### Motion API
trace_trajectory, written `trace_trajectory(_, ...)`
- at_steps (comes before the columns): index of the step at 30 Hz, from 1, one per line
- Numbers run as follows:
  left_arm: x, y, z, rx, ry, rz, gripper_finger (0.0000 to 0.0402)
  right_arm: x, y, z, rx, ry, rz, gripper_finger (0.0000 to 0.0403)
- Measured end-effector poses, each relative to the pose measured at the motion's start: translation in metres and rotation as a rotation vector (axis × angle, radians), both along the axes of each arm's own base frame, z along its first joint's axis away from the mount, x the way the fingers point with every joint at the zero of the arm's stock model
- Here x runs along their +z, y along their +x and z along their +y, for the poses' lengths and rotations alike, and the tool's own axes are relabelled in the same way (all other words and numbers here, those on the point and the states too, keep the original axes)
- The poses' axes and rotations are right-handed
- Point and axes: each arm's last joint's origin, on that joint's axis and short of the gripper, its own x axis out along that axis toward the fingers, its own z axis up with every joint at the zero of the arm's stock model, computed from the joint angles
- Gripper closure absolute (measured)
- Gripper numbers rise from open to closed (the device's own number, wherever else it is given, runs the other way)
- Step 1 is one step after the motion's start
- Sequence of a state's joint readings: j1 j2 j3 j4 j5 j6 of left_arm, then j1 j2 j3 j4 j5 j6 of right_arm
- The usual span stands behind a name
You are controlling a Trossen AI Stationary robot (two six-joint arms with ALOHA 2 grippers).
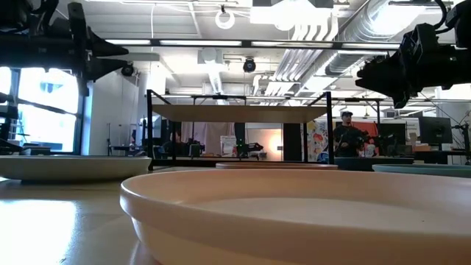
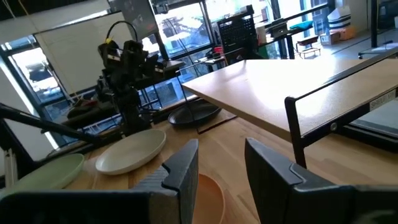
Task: Place and stack plates onto a shelf
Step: Put the right black plate on the shelf
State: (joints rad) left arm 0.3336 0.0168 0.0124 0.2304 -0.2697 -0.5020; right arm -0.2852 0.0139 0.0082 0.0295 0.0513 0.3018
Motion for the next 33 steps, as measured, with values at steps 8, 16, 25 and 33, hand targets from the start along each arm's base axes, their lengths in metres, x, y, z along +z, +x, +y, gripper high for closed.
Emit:
trace_trajectory(8,0.011,-0.006,0.002,0.11,-0.055,-0.177,0.0275,0.026,-0.005,-0.002,-0.126,-0.053,-0.265,0.0289)
trace_trajectory(16,0.051,-0.021,-0.001,0.206,0.078,-0.315,0.0275,0.069,-0.02,0.0,-0.238,-0.283,-0.367,0.0289)
trace_trajectory(25,0.109,-0.019,-0.002,0.213,0.185,-0.222,0.0275,0.117,-0.026,0.0,-0.276,-0.328,0.17,0.0289)
trace_trajectory(33,0.143,0.005,0.007,0.265,0.217,0.065,0.0275,0.157,-0.021,-0.003,-0.242,-0.271,0.47,0.0289)
